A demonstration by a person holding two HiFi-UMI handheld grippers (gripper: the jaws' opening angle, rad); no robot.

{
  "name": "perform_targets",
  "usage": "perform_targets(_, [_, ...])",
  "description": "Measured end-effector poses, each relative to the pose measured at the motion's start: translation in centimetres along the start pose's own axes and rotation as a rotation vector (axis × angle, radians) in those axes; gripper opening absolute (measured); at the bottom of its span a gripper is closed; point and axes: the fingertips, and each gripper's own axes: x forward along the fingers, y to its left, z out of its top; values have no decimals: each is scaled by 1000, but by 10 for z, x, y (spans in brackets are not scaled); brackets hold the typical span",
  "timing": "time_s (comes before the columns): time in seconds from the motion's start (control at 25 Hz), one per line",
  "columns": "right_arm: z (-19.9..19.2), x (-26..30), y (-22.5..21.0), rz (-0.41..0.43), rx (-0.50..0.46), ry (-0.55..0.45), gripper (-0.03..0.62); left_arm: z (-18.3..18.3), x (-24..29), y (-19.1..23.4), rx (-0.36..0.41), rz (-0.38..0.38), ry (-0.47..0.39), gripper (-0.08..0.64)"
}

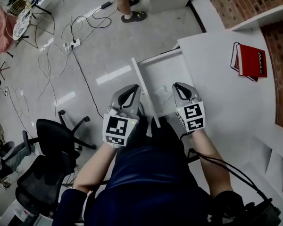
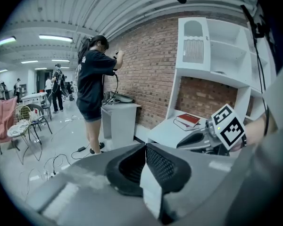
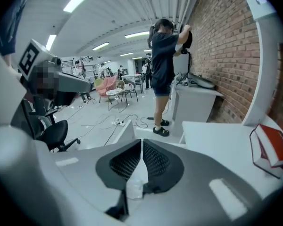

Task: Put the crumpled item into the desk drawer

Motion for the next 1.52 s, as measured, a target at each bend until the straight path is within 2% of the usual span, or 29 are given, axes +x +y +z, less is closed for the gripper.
perform_targets(0.48, [93,-87,3,-49,40,-285,3,29,-31,-14,36,21,-85,5])
perform_targets(0.68, [121,-118,5,-91,-10,-362,3,48,-45,-6,21,54,-117,5])
perform_targets(0.8, [135,-137,1,-112,2,-415,3,57,-54,4,26,77,-145,5])
perform_targets(0.96, [153,-161,-3,-134,25,-489,3,80,-69,13,35,104,-201,5])
perform_targets(1.2, [182,-202,-8,-168,67,-634,3,126,-90,9,61,95,-300,5])
perform_targets(1.36, [196,-228,-4,-184,46,-738,3,157,-106,2,45,112,-361,5])
perform_targets(1.52, [201,-242,2,-213,-2,-794,2,170,-116,-3,60,111,-372,5])
